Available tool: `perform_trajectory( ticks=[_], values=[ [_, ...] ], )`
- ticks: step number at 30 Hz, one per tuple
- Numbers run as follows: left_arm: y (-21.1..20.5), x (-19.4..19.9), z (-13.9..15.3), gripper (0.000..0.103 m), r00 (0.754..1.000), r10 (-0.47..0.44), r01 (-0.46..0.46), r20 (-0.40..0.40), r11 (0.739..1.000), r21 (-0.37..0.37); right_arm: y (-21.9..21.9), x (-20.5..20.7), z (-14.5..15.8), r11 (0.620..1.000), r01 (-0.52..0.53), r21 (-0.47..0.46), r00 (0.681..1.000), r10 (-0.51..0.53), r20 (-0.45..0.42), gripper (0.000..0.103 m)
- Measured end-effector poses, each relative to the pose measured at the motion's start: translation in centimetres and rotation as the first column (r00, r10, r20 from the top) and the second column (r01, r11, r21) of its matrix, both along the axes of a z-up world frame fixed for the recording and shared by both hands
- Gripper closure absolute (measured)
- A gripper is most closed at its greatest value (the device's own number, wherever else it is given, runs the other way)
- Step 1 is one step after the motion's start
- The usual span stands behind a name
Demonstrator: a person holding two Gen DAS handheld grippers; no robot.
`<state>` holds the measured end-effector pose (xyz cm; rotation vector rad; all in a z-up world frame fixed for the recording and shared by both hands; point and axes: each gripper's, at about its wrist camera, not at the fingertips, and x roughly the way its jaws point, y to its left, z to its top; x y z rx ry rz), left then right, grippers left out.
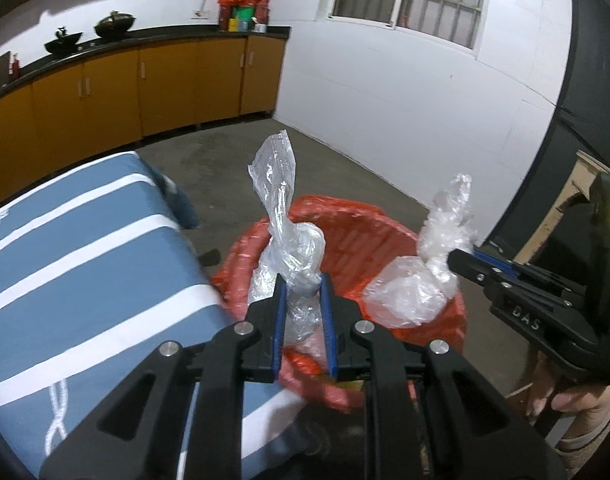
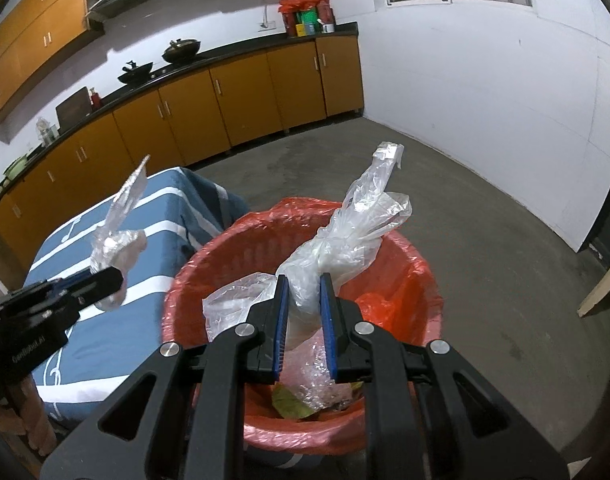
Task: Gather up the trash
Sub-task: 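Carry both clear bags over the red basket with both tools, then open both tools to drop the clear bags into the basket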
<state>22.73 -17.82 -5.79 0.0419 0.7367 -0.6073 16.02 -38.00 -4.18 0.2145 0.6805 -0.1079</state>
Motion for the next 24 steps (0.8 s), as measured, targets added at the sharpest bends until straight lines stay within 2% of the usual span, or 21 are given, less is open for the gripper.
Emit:
perform_trajectory(
  ticks=[9, 12, 13, 15, 18, 22, 24],
  values=[
    [-2.0, 0.6, -1.8, 0.085, 0.998, -0.056, 0.055, -0.043, 0.998, -0.024, -0.8, -0.1, 0.4, 1.0, 0.014, -0.01, 1.0, -0.014, 0.003, 0.087],
    [-2.4, 0.7, -2.2, 0.082, 0.996, -0.072, 0.07, -0.058, 0.997, -0.035, -1.0, -0.2, 0.5, 1.0, 0.016, -0.011, 1.0, -0.016, 0.005, 0.086],
    [-2.6, 0.8, -2.2, 0.078, 0.995, -0.075, 0.073, -0.061, 0.997, -0.036, -1.0, -0.1, 0.5, 1.0, 0.014, -0.004, 1.0, -0.014, 0.006, 0.084],
    [-2.6, 0.8, -2.5, 0.072, 0.995, -0.072, 0.07, -0.065, 0.997, -0.035, -1.3, -0.2, 0.4, 1.0, 0.016, 0.01, 1.0, -0.016, 0.005, 0.073],
    [-2.4, 1.1, -2.7, 0.066, 0.995, -0.061, 0.059, -0.077, 0.998, -0.034, -1.4, -0.4, 0.4, 1.0, 0.021, 0.013, 1.0, -0.022, 0.005, 0.064],
    [-1.6, 1.1, -2.7, 0.059, 0.996, -0.036, 0.035, -0.078, 0.999, -0.022, -1.8, -1.2, 0.7, 0.999, 0.039, 0.021, 0.999, -0.04, 0.016, 0.058],
    [-0.6, 0.5, -2.4, 0.051, 0.999, -0.007, 0.006, -0.053, 1.0, -0.012, -1.8, -2.0, 1.1, 0.998, 0.06, 0.007, 0.998, -0.06, 0.033, 0.04]
  ],
)
